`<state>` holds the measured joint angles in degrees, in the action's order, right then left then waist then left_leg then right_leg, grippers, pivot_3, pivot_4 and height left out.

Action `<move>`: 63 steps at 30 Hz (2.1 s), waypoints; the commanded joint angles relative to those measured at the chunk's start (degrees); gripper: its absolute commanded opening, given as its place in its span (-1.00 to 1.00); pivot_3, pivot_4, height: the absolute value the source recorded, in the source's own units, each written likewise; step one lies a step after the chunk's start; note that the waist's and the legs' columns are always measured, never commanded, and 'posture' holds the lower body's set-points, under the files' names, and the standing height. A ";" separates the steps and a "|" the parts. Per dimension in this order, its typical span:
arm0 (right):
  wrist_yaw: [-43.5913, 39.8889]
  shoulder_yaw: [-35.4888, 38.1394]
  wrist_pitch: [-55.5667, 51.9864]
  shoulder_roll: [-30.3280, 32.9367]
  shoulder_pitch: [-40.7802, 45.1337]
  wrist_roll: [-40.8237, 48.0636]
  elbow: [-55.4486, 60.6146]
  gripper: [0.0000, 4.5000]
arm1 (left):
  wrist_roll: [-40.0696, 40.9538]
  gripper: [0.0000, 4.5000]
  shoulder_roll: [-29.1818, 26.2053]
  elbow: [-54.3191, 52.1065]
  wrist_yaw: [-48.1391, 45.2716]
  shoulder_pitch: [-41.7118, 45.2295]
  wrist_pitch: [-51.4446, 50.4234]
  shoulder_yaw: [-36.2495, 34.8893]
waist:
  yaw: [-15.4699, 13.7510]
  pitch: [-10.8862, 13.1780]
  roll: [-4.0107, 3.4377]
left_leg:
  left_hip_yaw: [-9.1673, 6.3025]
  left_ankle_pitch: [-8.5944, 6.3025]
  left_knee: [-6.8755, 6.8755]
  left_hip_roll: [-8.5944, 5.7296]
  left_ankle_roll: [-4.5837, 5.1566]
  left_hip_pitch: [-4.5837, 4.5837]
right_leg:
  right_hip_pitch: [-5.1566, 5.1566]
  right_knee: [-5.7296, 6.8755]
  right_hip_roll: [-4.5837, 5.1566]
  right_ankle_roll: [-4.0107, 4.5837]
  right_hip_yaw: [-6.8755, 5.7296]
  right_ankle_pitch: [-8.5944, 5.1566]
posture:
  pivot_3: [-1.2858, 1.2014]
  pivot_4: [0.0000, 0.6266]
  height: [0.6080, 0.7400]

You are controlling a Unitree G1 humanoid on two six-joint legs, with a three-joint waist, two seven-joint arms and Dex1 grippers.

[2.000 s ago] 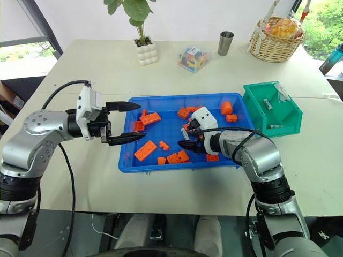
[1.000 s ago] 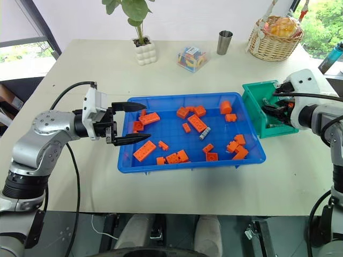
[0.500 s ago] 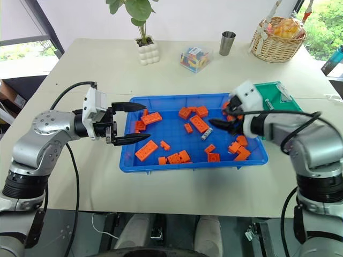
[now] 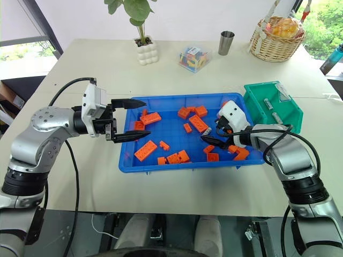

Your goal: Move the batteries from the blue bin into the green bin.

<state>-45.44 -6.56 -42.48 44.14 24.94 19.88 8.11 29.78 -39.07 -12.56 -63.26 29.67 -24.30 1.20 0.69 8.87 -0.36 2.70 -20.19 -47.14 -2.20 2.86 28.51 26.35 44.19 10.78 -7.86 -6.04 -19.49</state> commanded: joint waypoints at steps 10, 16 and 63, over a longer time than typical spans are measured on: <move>-1.13 -0.84 3.12 -2.21 -0.12 -2.98 -1.71 0.19 | -0.23 1.00 -0.84 -0.85 0.04 0.01 1.16 -1.75 | -0.01 0.00 0.00 | -0.02 0.00 0.00 0.00 0.00 -0.01 | -0.01 0.00 0.00 0.00 0.00 0.00 | 0.03 -0.52 -0.31; 2.15 6.96 -1.90 -0.74 2.01 -0.42 2.96 0.01 | -0.32 1.00 -1.04 -0.83 -0.22 -0.35 1.32 -1.91 | -0.08 0.00 0.00 | -0.01 0.00 0.00 0.00 0.00 0.00 | -0.01 0.00 0.01 0.00 0.00 0.00 | 0.03 -0.52 -0.31; -18.78 47.55 11.19 13.61 -33.20 5.82 -2.94 0.97 | 3.90 1.00 -10.50 6.43 0.76 -9.89 -3.75 -17.71 | -1.07 0.03 0.01 | 0.04 -0.02 -0.02 0.04 0.03 -0.03 | -0.03 -0.06 0.22 0.01 0.04 -0.01 | 0.03 -0.52 -0.31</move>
<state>-65.45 39.16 -32.10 58.51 -8.87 24.85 4.23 32.06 -48.95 -6.50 -63.32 19.23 -27.02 -13.74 -0.38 8.90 -0.35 2.74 -20.21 -47.16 -2.16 2.89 28.48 26.32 44.13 11.01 -7.85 -6.00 -19.50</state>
